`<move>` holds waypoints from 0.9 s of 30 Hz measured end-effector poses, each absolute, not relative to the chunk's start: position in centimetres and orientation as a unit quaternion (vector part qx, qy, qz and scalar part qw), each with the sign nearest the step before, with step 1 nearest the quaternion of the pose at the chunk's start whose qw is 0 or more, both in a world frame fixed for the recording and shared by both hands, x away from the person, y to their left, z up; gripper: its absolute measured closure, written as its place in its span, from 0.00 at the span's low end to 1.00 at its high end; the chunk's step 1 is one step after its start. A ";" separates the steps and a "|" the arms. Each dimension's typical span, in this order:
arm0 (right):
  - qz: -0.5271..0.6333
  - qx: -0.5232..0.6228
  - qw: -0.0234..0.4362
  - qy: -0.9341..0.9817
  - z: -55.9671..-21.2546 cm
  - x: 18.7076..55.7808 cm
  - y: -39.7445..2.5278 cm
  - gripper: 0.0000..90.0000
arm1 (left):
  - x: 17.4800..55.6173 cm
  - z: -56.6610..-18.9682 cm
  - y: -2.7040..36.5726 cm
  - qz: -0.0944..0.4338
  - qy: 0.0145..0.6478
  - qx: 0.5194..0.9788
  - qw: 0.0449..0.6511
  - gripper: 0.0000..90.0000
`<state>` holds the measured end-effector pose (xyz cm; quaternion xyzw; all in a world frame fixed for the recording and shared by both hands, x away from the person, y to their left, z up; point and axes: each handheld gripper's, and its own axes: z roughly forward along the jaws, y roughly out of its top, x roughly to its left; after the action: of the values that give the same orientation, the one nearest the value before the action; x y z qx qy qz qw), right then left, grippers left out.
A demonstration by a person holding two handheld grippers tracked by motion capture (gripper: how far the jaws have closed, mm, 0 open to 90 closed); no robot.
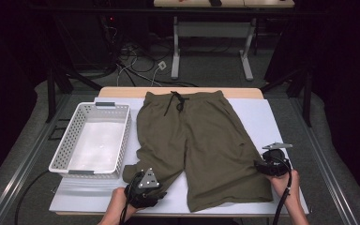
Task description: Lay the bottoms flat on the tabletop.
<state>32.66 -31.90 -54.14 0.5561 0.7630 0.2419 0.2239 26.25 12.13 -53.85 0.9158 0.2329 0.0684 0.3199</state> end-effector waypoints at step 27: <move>0.217 0.543 0.230 0.778 -54.2 32.6 -30.6 0.67 | 23.9 -54.4 10.1 0.053 0.203 0.916 0.341 0.83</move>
<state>32.60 -30.56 -54.19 0.5429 0.7778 0.2173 0.2303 23.89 10.11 -54.40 0.9163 0.2029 0.0526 0.3414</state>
